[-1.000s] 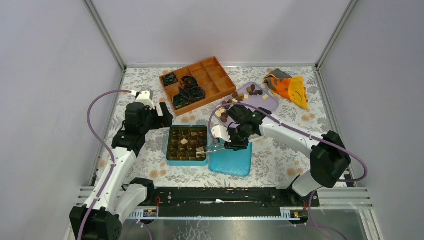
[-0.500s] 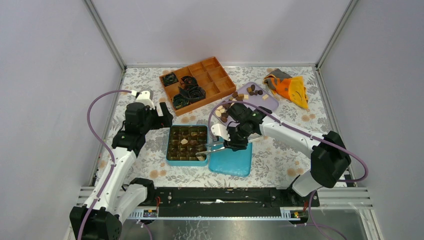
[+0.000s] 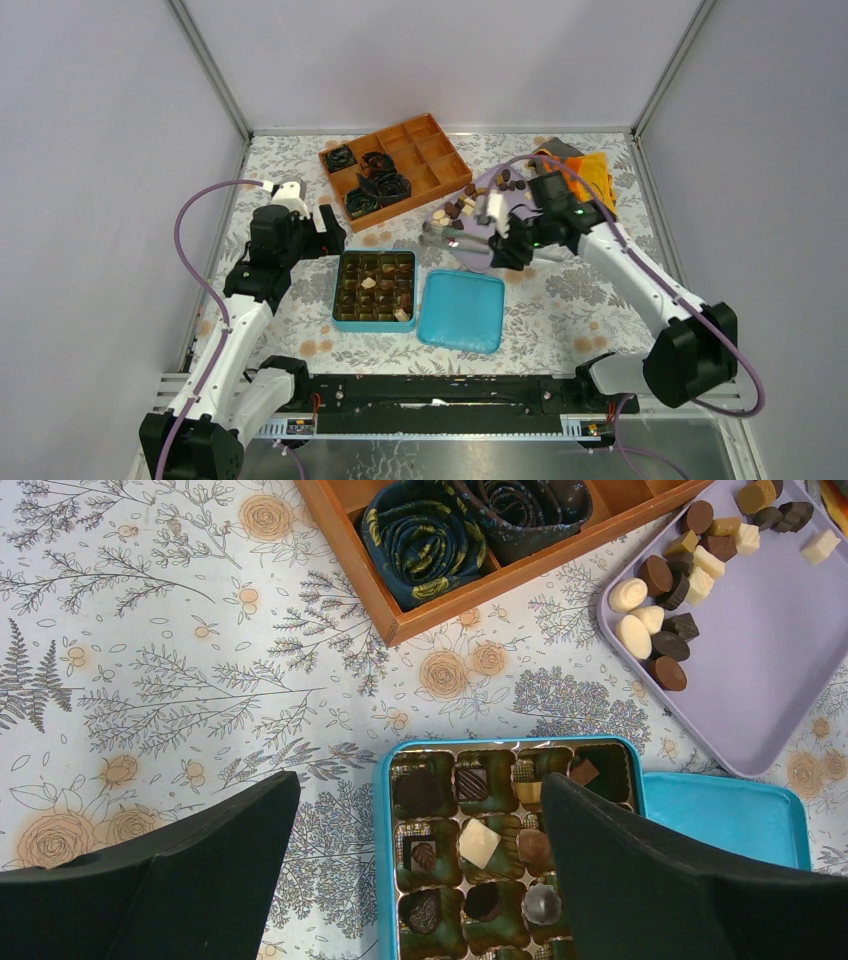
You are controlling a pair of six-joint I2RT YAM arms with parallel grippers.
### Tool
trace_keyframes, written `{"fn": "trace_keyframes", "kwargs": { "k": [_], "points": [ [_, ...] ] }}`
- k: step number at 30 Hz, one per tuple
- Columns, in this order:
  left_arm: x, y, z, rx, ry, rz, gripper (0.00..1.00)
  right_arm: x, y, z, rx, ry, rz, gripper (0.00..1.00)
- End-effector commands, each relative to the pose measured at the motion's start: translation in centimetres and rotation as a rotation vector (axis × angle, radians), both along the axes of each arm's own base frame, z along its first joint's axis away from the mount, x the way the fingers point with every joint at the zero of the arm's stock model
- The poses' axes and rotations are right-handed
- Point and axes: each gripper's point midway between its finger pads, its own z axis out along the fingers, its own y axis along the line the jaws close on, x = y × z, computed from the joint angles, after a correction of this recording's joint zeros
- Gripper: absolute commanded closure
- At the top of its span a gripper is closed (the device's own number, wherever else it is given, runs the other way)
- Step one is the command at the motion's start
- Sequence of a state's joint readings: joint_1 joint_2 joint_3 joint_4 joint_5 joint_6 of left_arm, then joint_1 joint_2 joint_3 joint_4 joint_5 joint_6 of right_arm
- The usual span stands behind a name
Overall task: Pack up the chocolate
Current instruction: Pick up the fake chocolate from the plate.
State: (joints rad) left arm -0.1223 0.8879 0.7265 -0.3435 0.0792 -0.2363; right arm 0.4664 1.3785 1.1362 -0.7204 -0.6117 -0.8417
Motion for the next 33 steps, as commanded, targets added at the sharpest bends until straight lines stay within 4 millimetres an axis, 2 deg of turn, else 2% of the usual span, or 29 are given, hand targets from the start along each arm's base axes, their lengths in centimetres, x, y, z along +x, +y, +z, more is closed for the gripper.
{"fn": "trace_keyframes", "kwargs": {
  "k": [1, 7, 11, 16, 23, 33],
  "points": [
    [0.7, 0.1, 1.4, -0.007, -0.066, 0.005, 0.01, 2.6, -2.8, 2.4, 0.148, -0.05, -0.196, 0.57],
    [0.6, -0.1, 1.5, -0.014, -0.07, -0.003, 0.01, 5.2, -7.6, -0.8, 0.081, -0.016, -0.438, 0.57],
    [0.6, -0.1, 1.7, -0.016, -0.074, -0.005, 0.01, 7.7, -11.2, -2.1, -0.006, -0.034, -0.608, 0.57],
    [0.5, -0.3, 1.7, -0.021, -0.077, -0.01, 0.01, 9.5, -13.7, -3.8, -0.112, -0.05, -0.713, 0.56],
    [0.5, -0.3, 1.8, -0.023, -0.079, -0.012, 0.01, 11.5, -15.0, -6.1, -0.231, 0.015, -0.739, 0.56],
    [0.5, -0.3, 1.8, -0.022, -0.078, -0.011, 0.01, 13.5, -14.8, -8.1, -0.274, 0.077, -0.721, 0.56]
  ]
}}
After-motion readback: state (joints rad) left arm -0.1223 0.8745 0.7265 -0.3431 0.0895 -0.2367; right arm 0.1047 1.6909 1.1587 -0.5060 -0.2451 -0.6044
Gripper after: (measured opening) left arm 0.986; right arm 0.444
